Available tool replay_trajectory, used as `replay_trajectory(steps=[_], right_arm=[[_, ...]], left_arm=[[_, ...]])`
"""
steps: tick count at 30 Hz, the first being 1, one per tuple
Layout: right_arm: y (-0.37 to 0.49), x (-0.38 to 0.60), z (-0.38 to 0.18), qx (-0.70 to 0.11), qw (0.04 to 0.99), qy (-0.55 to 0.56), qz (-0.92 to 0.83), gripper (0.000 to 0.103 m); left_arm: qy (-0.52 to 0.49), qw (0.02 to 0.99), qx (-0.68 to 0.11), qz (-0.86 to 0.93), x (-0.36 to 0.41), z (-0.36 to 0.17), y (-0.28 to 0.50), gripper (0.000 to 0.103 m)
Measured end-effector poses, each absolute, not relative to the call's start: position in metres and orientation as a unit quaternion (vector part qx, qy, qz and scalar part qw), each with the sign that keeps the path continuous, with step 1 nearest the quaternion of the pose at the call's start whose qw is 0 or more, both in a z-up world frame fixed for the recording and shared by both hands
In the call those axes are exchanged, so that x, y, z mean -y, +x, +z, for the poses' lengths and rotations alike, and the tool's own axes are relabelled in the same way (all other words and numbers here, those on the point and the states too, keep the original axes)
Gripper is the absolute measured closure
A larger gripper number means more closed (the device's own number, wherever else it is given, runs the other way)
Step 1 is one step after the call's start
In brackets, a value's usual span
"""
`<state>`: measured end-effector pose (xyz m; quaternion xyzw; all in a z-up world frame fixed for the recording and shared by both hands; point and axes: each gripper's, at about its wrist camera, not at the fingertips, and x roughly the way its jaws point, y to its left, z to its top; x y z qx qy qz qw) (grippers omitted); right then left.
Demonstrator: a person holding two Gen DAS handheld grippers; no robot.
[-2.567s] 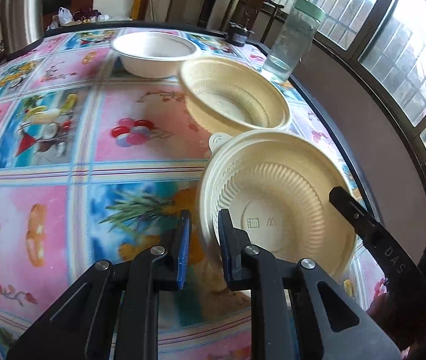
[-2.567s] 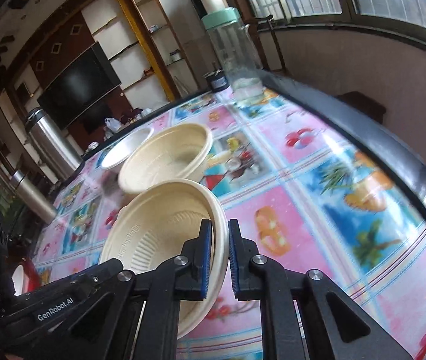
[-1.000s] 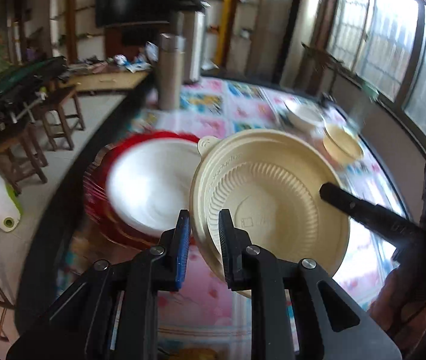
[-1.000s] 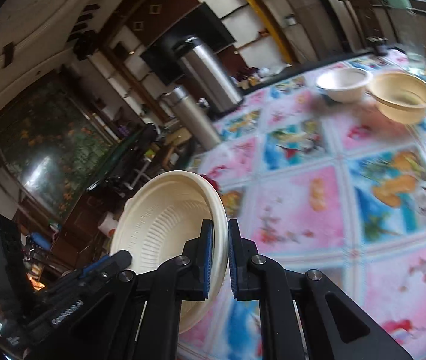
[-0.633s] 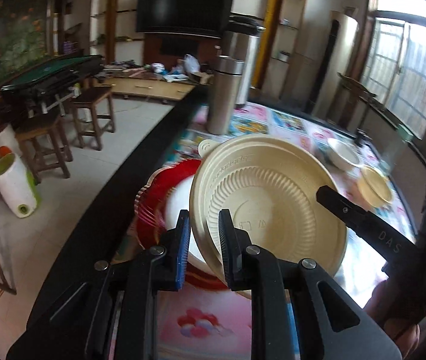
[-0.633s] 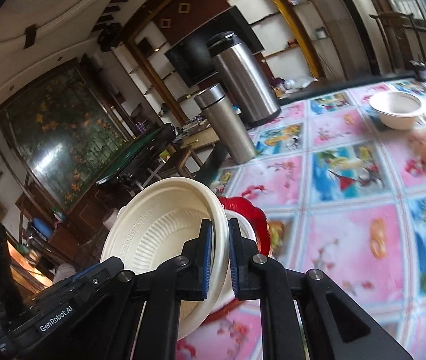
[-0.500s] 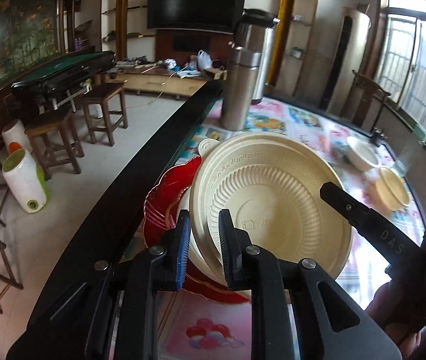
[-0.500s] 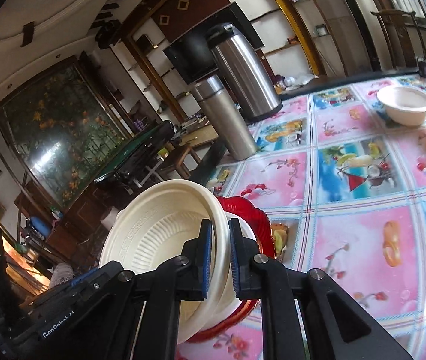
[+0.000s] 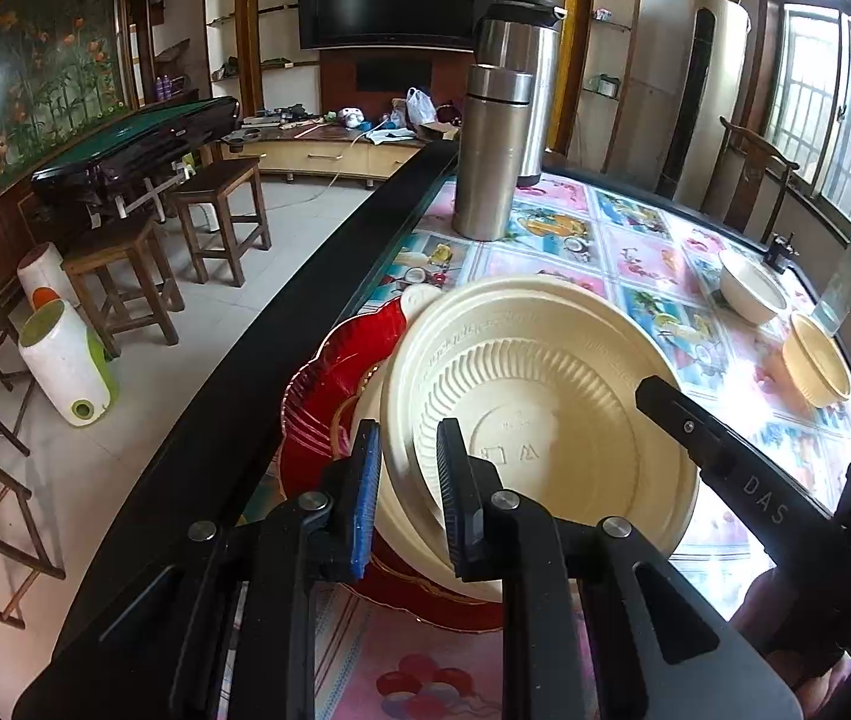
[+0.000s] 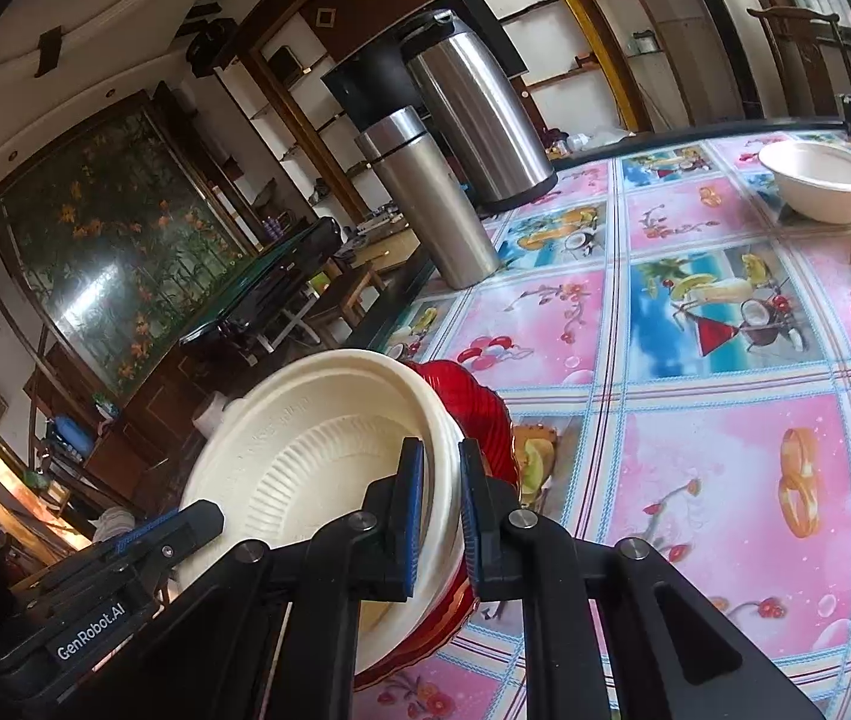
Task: Organize plates and bowls
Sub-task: 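Lower the beige plate onto the red plate stack and open both tools, then move both tools over to the beige plastic bowl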
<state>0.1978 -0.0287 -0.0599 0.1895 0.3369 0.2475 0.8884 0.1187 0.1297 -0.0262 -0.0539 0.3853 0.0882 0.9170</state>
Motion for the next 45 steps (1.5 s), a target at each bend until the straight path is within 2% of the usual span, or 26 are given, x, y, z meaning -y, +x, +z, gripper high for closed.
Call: replay_trajectory(steps=[6,10,14,21,22,24,25,26,35,40,45], right_arm=[[0.198,0.024,-0.061,-0.330,0.893,0.178,0.251,0.088],[0.199,0.035,-0.060,-0.323,0.892,0.202,0.245,0.071],[0.197,0.055,-0.053,-0.301,0.896,0.233,0.229,0.066],[0.199,0.071,-0.053,-0.316,0.889,0.250,0.217,0.060],[0.199,0.073,-0.052,-0.315,0.889,0.249,0.218,0.059],[0.198,0.079,-0.049,-0.309,0.895,0.237,0.217,0.054],[0.197,0.083,-0.048,-0.307,0.897,0.233,0.216,0.053],[0.196,0.091,-0.046,-0.303,0.900,0.230,0.215,0.053],[0.201,0.196,-0.042,-0.285,0.910,0.260,0.152,0.048],[0.204,0.263,-0.041,-0.273,0.916,0.274,0.104,0.045],[0.202,0.320,-0.038,-0.252,0.918,0.300,0.061,0.043]], left_arm=[[-0.048,0.912,-0.392,0.108,-0.129,-0.033,0.124,0.086],[-0.048,0.911,-0.393,0.113,-0.129,-0.035,0.121,0.086],[-0.038,0.913,-0.389,0.116,-0.124,-0.031,0.117,0.086],[-0.002,0.922,-0.375,0.098,-0.089,-0.018,0.108,0.086],[0.005,0.923,-0.373,0.091,-0.081,-0.016,0.106,0.083],[0.017,0.925,-0.373,0.076,-0.066,-0.015,0.105,0.070],[0.023,0.925,-0.373,0.069,-0.059,-0.015,0.105,0.057],[0.031,0.926,-0.371,0.059,-0.048,-0.015,0.104,0.048],[0.069,0.907,-0.415,-0.024,0.034,-0.036,0.121,0.038],[0.063,0.889,-0.450,-0.058,0.076,-0.050,0.140,0.038],[0.080,0.896,-0.433,-0.055,0.119,-0.047,0.164,0.038]])
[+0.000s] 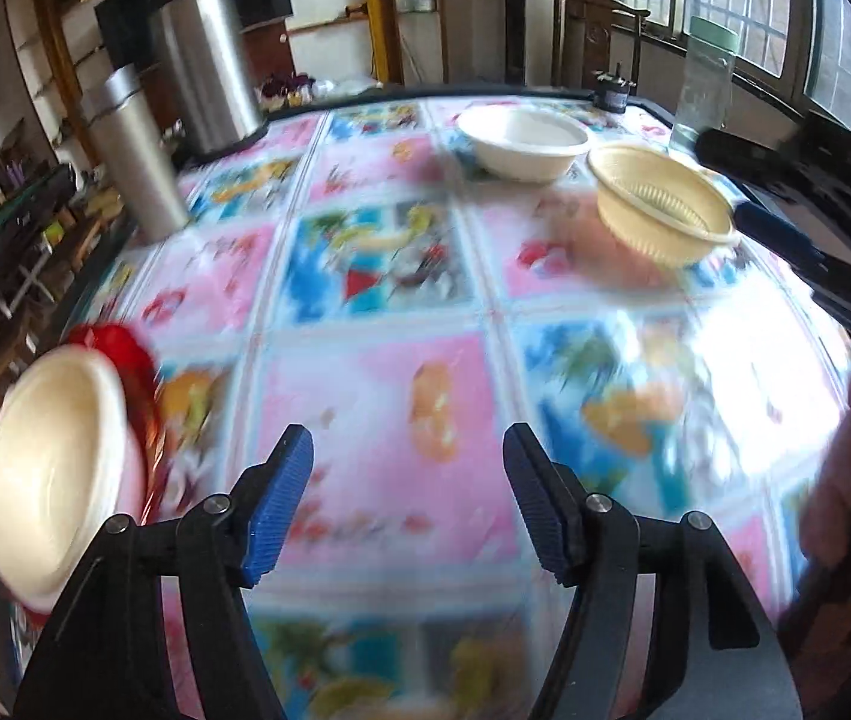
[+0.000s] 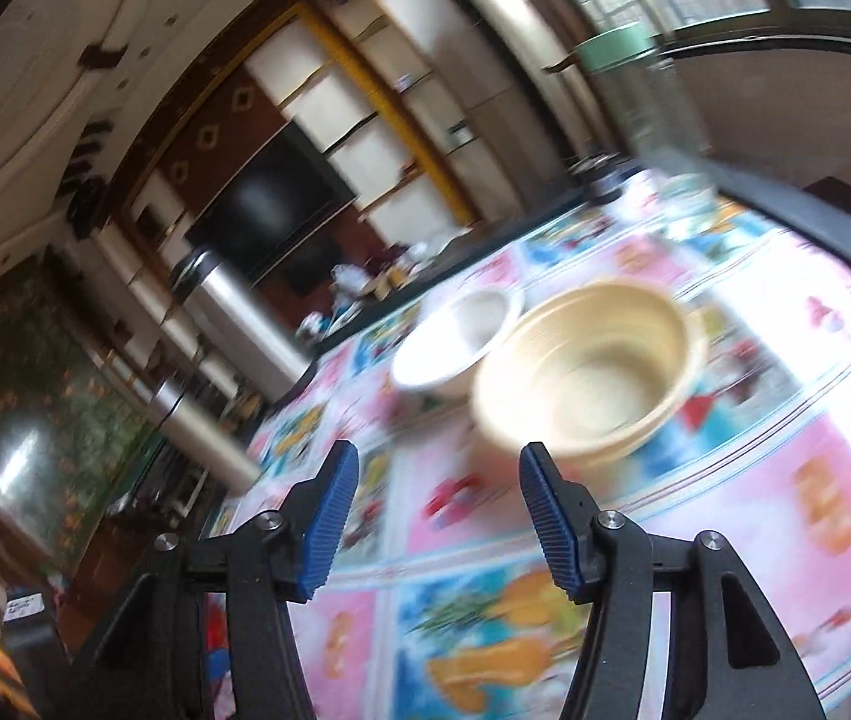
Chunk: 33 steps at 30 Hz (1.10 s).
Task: Organize plates and bowls
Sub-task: 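Move both tools over to the beige plastic bowl, then close the right tool on the beige bowl rim while the left tool grips the opposite rim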
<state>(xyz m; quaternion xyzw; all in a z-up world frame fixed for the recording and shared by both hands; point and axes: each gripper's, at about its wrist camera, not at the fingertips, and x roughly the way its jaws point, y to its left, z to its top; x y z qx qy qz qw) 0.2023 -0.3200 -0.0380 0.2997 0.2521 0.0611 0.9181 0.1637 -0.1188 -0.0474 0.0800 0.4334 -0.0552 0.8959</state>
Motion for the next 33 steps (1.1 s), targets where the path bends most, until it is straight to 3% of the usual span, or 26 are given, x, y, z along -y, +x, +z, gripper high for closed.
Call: replay_trajectory(steps=[13,27,31,33], right_arm=[[0.220,0.436,-0.062,-0.245,0.893,0.370,-0.075,0.036],[0.268,0.415,-0.106,-0.321,0.872,0.363,-0.072,0.031],[0.270,0.412,-0.107,-0.325,0.871,0.359,-0.075,0.035],[0.271,0.411,-0.109,-0.331,0.868,0.363,-0.068,0.045]], left_arm=[[0.081,0.923,-0.372,-0.056,0.183,-0.038,0.204,0.038],[0.040,0.907,-0.412,-0.074,0.160,-0.060,0.217,0.038],[0.039,0.905,-0.418,-0.076,0.159,-0.063,0.218,0.038],[0.039,0.902,-0.423,-0.077,0.158,-0.066,0.219,0.038]])
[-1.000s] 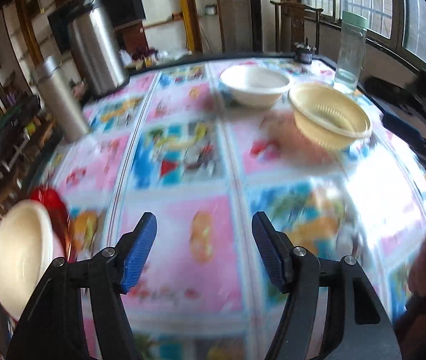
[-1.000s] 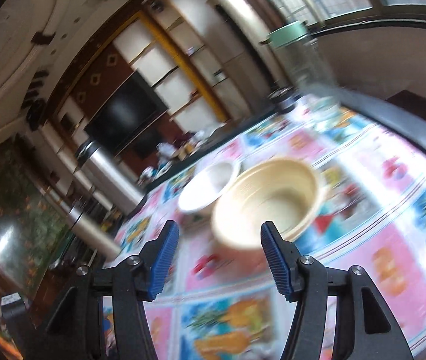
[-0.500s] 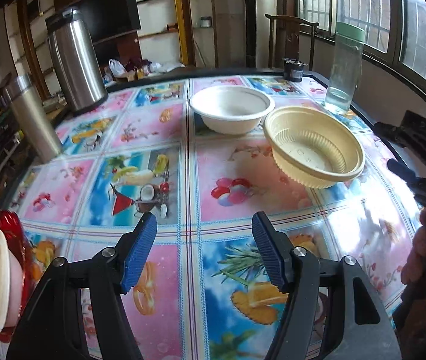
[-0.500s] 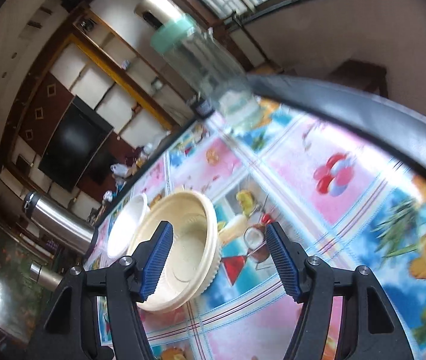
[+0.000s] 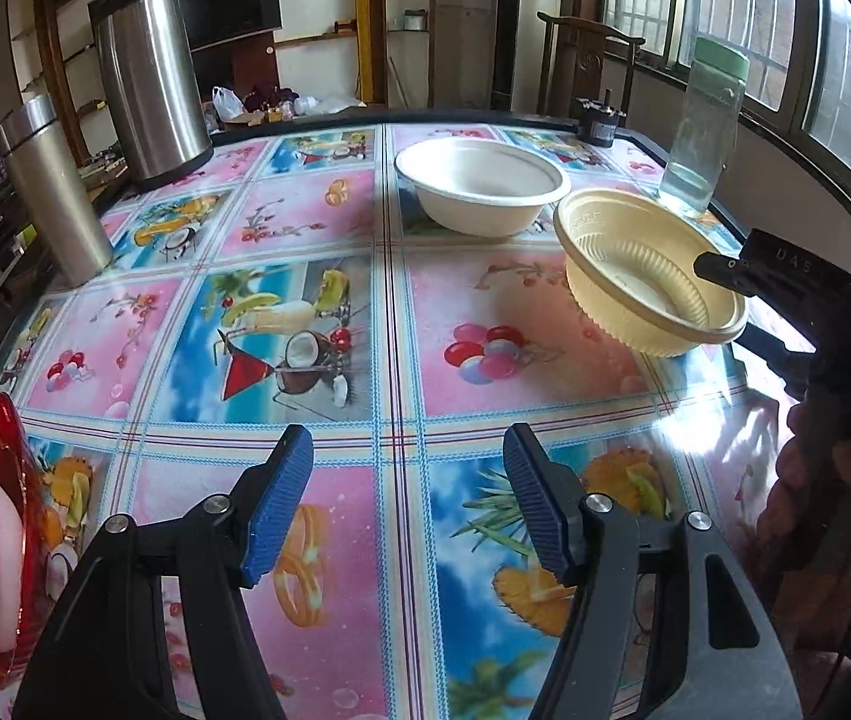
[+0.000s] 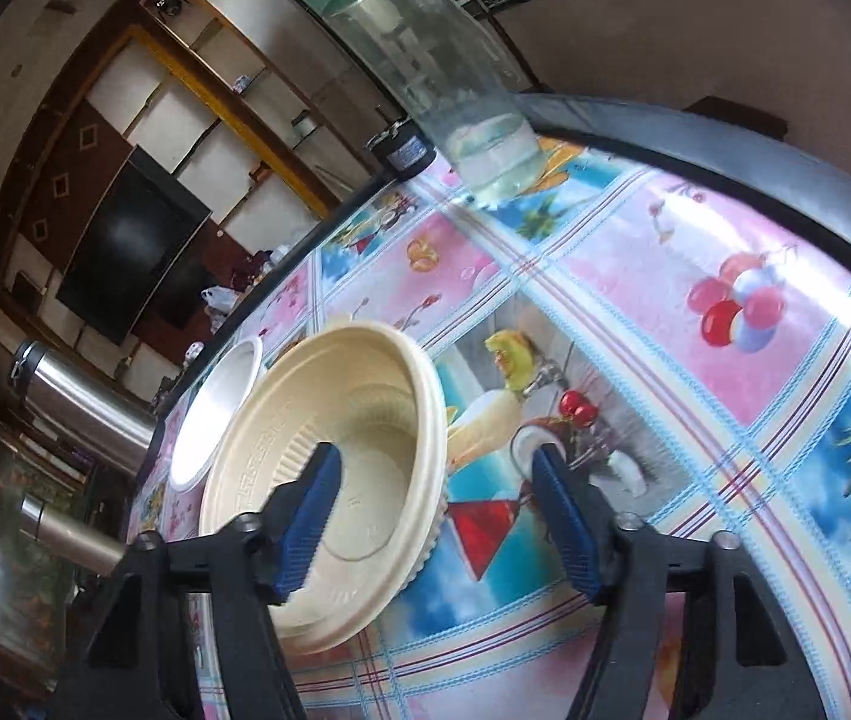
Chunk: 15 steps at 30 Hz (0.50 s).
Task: Organize plates and bowls
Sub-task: 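Close the right tool on the beige bowl rim while the left tool grips the opposite rim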
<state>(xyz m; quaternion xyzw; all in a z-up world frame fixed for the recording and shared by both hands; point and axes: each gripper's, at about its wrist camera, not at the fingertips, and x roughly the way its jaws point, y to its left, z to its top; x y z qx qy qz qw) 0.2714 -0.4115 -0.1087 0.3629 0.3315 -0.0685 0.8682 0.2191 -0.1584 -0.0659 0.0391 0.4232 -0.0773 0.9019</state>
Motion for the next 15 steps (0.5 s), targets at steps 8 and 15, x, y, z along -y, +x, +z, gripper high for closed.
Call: replay_trajectory(steps=[8,15], right_arm=[[0.265,0.418,-0.109,-0.342,0.850,0.397,-0.052,0.086],[0.257,0.417,-0.109,-0.372,0.829,0.416,-0.019,0.089]], left_arm=[[0.024,0.890,-0.449,-0.077,0.150,-0.075,0.228,0.038],[-0.009,0.887,-0.456,-0.075,0.132,-0.071,0.234,0.038]])
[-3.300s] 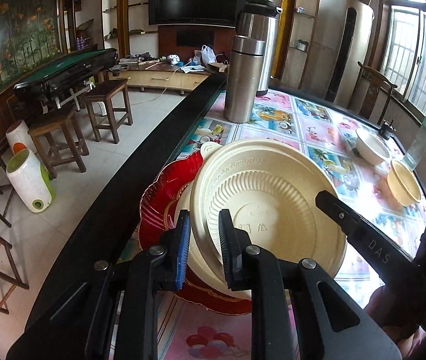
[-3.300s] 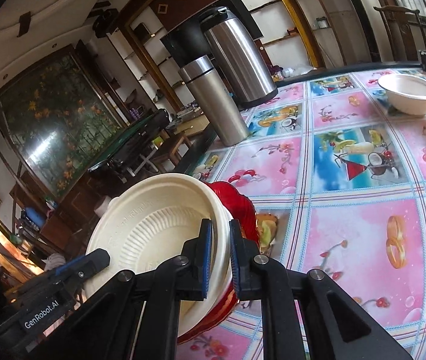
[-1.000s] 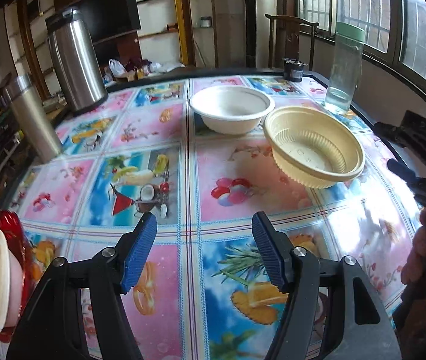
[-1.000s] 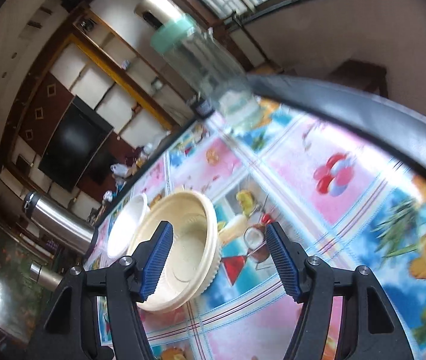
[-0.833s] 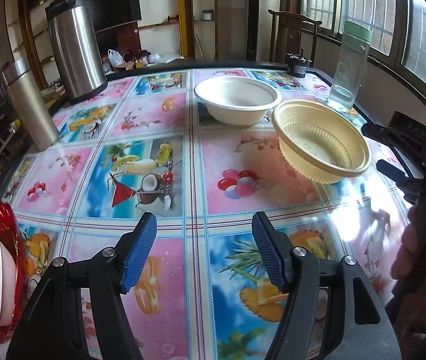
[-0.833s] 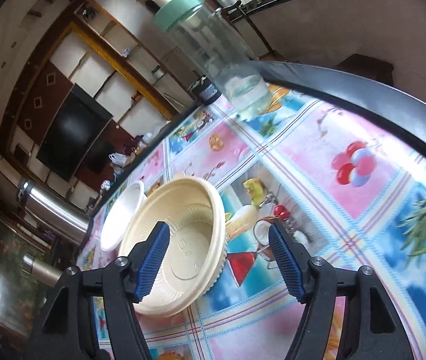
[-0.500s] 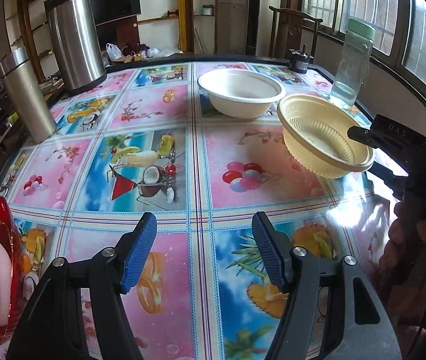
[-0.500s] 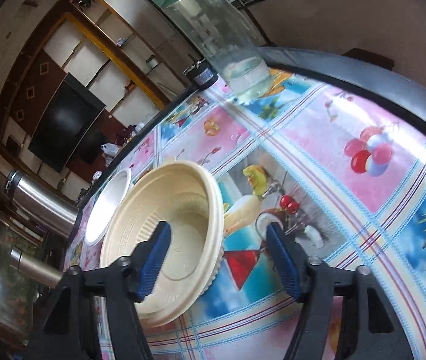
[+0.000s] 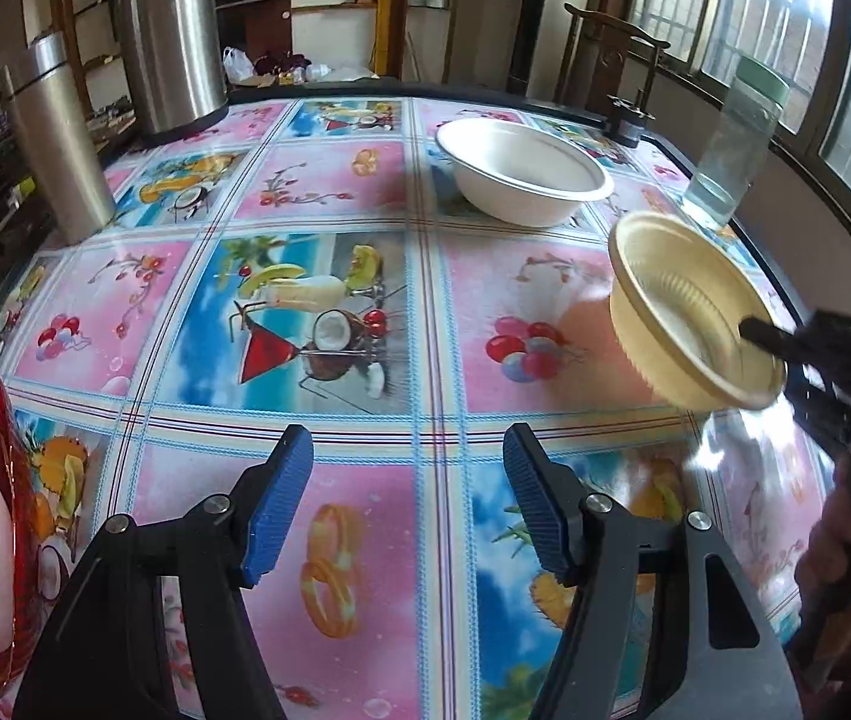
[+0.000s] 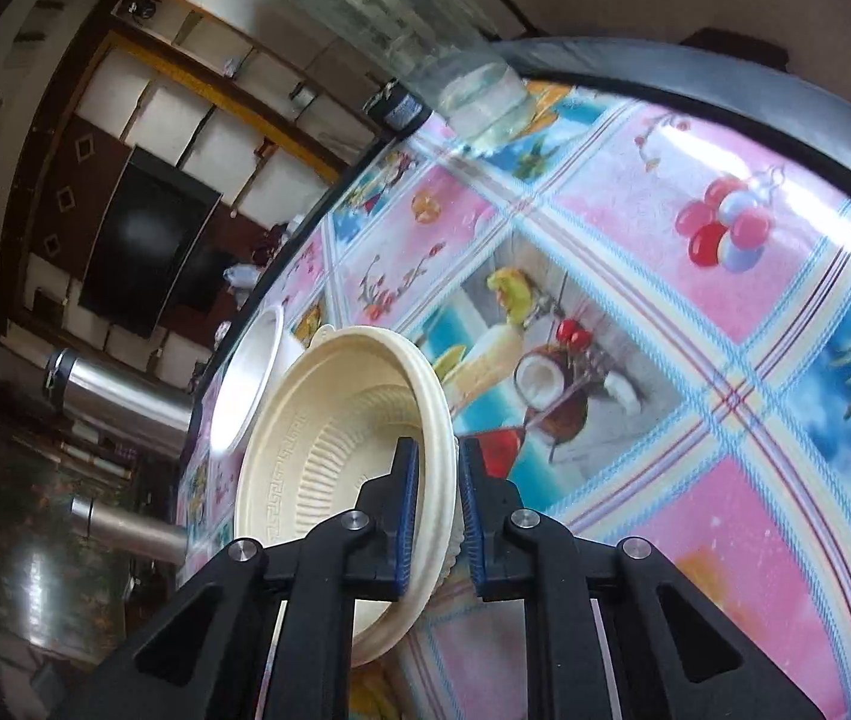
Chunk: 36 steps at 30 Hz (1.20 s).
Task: Organize plates and bowls
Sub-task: 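Close the right tool on the beige bowl rim while the left tool grips the opposite rim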
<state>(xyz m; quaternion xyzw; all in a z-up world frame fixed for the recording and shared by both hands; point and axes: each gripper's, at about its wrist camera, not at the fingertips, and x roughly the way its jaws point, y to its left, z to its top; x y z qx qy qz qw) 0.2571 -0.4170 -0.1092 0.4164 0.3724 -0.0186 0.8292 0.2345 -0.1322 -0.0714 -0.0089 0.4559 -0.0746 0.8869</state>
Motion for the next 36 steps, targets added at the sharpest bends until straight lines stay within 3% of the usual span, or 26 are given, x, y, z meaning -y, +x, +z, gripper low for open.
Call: replay_trajectory(steps=[7,16,25,30,36], right_arm=[[0.251,0.384,-0.090,-0.411,0.855,0.316,0.014,0.089],[0.237,0.339,-0.084,-0.435,0.865,0.239,0.069,0.086],[0.239,0.351,-0.086,-0.443,0.848,0.283,0.073,0.084],[0.240,0.357,-0.084,-0.437,0.849,0.289,0.077,0.083],[0.238,0.358,-0.080,-0.428,0.854,0.285,0.081,0.082]], left_arm=[[-0.067,0.876,-0.468,-0.098,0.112,-0.064,0.241,0.038],[-0.071,0.868,-0.479,-0.106,0.111,-0.067,0.245,0.037],[-0.096,0.840,-0.515,-0.143,0.112,-0.079,0.250,0.037],[-0.167,0.815,-0.530,-0.164,0.091,-0.082,0.256,0.037],[-0.226,0.807,-0.512,-0.187,0.077,-0.076,0.254,0.029]])
